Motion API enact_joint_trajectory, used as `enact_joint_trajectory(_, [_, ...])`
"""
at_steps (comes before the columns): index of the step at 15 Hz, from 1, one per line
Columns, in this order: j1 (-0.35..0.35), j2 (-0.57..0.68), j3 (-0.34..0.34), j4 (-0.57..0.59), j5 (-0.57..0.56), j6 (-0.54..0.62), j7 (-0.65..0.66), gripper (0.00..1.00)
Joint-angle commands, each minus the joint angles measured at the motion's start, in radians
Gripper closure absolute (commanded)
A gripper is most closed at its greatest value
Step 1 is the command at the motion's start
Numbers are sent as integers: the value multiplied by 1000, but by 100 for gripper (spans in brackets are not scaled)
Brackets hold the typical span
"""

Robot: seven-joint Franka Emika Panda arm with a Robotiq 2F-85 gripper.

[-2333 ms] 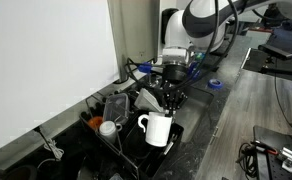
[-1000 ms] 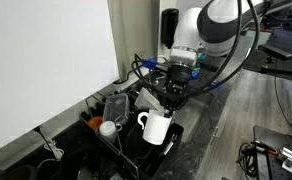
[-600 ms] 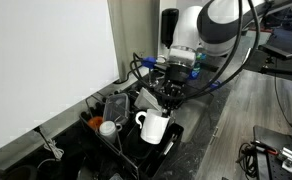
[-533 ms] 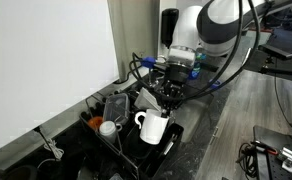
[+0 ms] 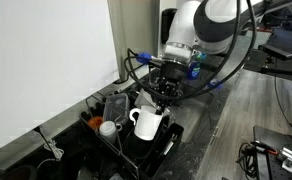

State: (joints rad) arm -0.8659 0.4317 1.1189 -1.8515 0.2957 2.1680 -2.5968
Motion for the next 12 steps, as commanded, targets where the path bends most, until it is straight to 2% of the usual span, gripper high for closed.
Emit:
enact_joint_trajectory(1, [47,47,-36,51,-37,18,2,100])
enact_joint_trajectory(12, [115,107,-107,108,-56,11,2,100])
